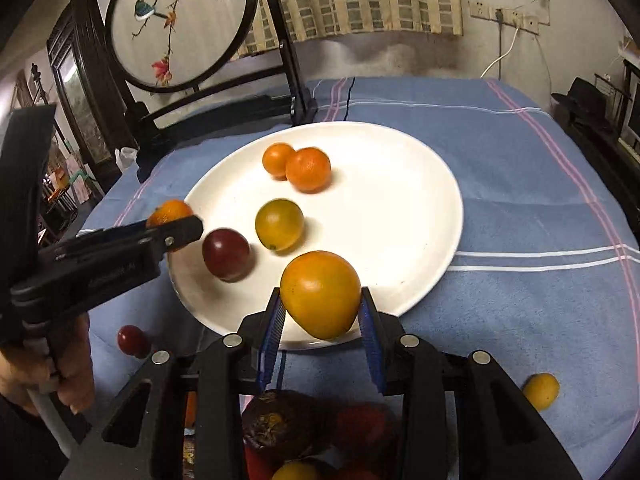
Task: Organize fruits
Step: 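Place the mandarin and tomato on the white plate and release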
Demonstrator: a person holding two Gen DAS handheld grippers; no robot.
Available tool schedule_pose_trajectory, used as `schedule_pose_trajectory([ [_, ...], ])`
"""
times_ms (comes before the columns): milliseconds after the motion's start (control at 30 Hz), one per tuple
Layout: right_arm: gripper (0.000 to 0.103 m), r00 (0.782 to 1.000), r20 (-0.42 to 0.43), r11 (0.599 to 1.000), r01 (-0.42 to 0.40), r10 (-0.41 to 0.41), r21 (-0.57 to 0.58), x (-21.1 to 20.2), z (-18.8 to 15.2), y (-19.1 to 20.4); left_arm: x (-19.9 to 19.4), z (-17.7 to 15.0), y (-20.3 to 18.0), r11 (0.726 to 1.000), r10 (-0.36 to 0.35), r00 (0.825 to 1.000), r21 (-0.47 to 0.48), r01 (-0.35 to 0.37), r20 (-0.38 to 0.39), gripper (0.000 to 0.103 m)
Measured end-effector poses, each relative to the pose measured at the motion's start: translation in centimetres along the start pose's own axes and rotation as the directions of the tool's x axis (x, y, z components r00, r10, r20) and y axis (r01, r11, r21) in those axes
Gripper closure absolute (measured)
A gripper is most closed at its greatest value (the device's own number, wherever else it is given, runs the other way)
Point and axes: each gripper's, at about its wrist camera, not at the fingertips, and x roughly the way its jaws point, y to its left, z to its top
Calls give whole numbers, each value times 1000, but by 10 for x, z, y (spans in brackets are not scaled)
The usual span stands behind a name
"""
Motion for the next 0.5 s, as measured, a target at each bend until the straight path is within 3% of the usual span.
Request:
schedule_pose_trajectory([
  [100,56,1000,5,1000,-23,23,-1,-2,-1,1,-2,-3,4,999,-12,1000,-30,12,23,60],
  [200,53,1000,9,1000,-28,28,-8,-6,-4,3,-15,-6,1,1000,0,998,-11,1,57,59],
  [267,52,999,12,999,-31,31,-15,-9,-5,4,-27,-8,0,1000,-11,997,6,11,80,47],
  [333,49,1000,17,999,-26,26,-22,-11,-7,6,-39,-12,1,1000,-15,995,4,15,98,41],
  [500,48,999,3,999,-33,33,-39,-15,-11,11,-52,-31,0,999,-24,996,24,22,85,41],
])
